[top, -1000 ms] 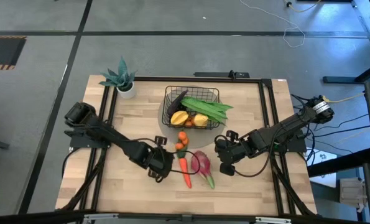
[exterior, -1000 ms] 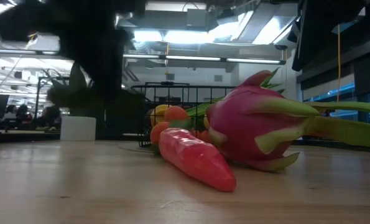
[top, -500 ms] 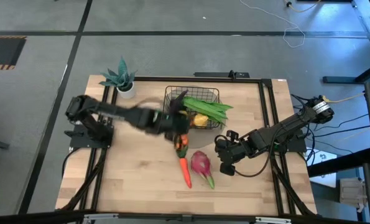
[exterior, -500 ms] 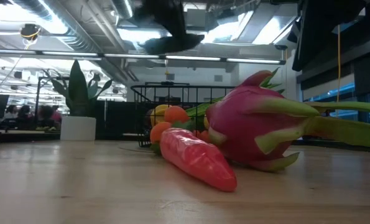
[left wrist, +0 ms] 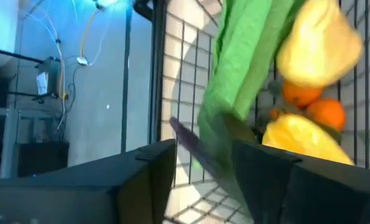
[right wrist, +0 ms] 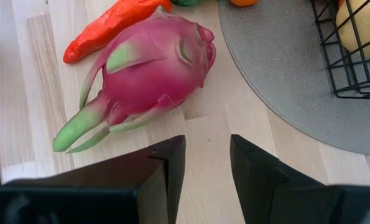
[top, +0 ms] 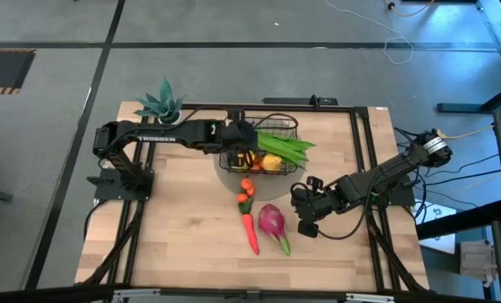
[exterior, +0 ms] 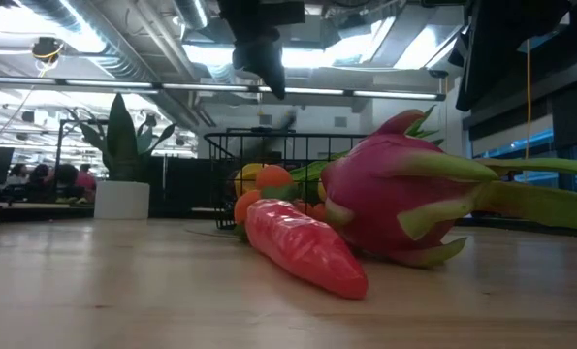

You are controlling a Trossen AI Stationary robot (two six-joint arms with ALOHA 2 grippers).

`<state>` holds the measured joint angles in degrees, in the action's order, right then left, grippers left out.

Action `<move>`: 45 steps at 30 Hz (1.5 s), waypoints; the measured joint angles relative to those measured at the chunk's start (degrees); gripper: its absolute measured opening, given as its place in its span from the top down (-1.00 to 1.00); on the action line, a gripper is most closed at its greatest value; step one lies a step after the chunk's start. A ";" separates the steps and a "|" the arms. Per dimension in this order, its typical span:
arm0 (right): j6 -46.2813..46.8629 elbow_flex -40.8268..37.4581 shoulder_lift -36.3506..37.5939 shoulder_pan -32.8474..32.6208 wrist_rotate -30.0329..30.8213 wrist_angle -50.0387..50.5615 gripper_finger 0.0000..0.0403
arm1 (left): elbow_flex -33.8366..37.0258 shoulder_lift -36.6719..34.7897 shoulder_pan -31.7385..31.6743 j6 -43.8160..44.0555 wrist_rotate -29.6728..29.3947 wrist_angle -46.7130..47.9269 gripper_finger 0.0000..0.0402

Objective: Build produce basket
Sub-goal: Put the tangerine into the wire basket

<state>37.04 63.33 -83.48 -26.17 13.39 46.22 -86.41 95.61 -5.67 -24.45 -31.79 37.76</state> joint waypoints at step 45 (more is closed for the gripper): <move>13.94 0.00 -0.07 -9.66 0.55 5.81 0.43 | 14.31 8.16 20.73 41.64 6.04 -8.25 0.10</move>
<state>50.98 63.33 -83.55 -35.83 13.93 52.03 -72.10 103.78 15.05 17.19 -25.76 29.51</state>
